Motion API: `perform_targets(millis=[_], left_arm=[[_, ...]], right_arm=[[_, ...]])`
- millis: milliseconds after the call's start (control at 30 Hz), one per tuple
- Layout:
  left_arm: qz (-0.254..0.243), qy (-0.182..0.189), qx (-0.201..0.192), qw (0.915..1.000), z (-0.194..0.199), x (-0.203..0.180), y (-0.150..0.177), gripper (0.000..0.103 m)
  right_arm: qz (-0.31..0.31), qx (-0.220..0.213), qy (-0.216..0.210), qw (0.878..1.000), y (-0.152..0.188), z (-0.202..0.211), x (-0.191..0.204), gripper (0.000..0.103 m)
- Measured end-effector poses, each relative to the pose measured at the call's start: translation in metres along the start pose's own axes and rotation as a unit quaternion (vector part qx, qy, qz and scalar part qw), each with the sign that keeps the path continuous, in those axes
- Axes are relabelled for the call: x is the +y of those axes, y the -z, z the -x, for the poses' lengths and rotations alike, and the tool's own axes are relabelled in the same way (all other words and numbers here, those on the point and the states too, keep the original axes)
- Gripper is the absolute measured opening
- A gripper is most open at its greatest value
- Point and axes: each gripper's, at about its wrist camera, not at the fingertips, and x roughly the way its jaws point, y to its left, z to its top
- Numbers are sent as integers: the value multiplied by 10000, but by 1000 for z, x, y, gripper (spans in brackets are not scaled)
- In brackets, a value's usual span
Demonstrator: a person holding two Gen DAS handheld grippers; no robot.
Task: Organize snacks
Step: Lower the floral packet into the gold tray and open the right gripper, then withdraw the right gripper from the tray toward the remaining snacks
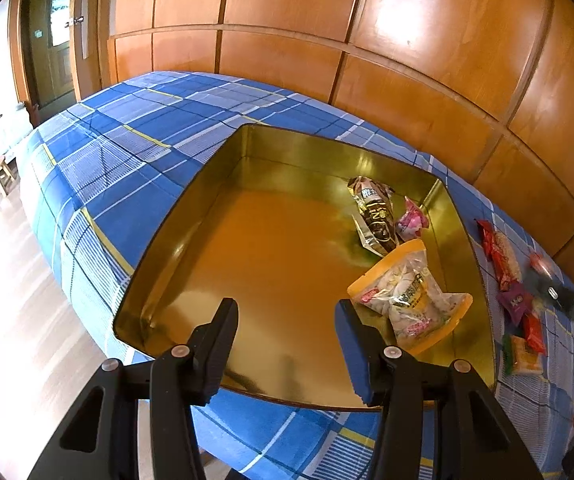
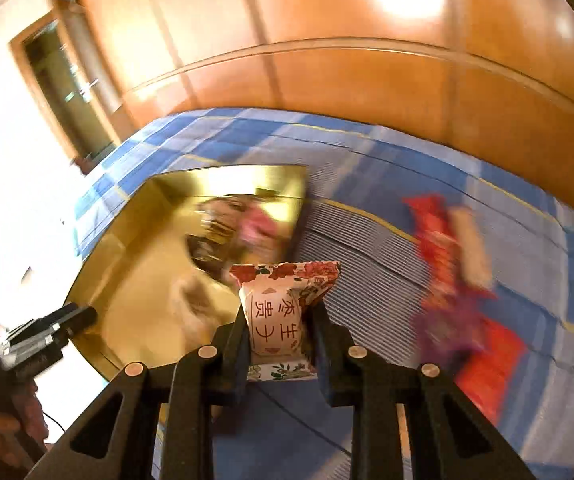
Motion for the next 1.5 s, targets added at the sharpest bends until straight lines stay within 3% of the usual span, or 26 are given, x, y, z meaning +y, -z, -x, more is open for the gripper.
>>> perform_targets(millis=[133, 367, 833, 1067, 1300, 1500], left_arm=[[15, 3, 36, 10000, -2, 4, 1, 51], [21, -33, 51, 10000, -4, 8, 3, 51], [-174, -80, -82, 9998, 4, -3, 4, 51], [-223, -63, -105, 9997, 7, -7, 6, 51], [-230, -74, -104, 9997, 8, -7, 6, 51], [-211, -92, -87, 9997, 8, -6, 7, 53]], right_arm=[[358, 182, -45, 9992, -17, -33, 33, 27], [633, 427, 195, 9969, -23, -69, 46, 28], [444, 326, 135, 9984, -12, -63, 45, 28], [640, 294, -4, 9975, -7, -57, 60, 28], [970, 618, -29, 9934, 4, -72, 77, 28], [956, 584, -7, 9937, 7, -69, 76, 28]])
